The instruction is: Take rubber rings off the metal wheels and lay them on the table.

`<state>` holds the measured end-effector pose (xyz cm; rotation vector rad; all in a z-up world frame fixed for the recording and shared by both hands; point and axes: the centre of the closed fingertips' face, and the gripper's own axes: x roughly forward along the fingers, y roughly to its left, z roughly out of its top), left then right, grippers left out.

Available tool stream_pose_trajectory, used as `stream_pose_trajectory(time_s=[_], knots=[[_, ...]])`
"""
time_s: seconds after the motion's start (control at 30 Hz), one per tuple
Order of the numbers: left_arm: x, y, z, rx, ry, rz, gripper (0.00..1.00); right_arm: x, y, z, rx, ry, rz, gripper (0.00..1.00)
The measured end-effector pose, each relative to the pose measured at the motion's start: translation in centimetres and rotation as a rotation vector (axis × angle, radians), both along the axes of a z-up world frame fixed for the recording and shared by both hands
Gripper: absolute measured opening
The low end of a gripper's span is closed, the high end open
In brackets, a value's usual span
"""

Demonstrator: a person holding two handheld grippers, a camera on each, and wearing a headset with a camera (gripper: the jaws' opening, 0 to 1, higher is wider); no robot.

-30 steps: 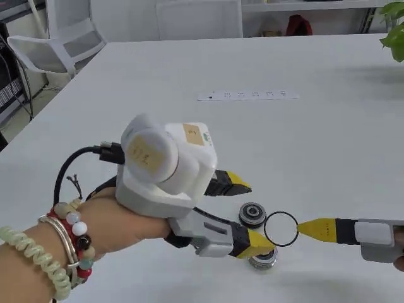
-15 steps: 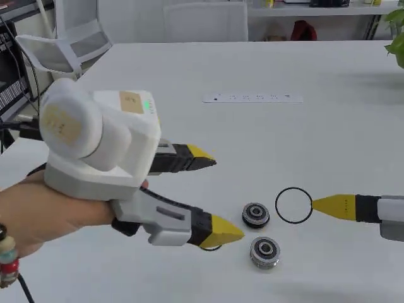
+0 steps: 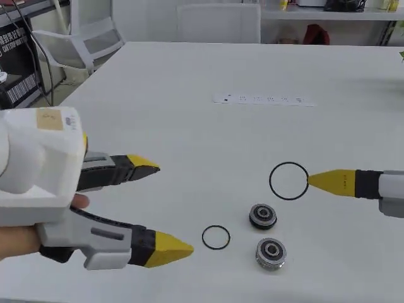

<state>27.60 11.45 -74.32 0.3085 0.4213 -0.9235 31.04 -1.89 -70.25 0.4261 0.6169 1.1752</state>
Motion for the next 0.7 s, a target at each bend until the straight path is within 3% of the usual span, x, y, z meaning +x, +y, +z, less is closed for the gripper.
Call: stream_pose_trajectory(time_s=[0.23,0.47,0.7], knots=[[-0.8,2.3,-0.5,-0.016,0.018,0.095,0.75,0.5,2.6,1.5,0.023,-0.031,0.056,0.00],[-1.3,3.5,-1.3,-0.020,0.034,0.150,0.75,1.0,5.0,2.1,-0.005,-0.075,0.112,0.00],[-1.7,4.2,-1.7,-0.005,0.040,0.182,0.77,1.5,7.2,1.4,-0.033,-0.077,0.153,0.00]])
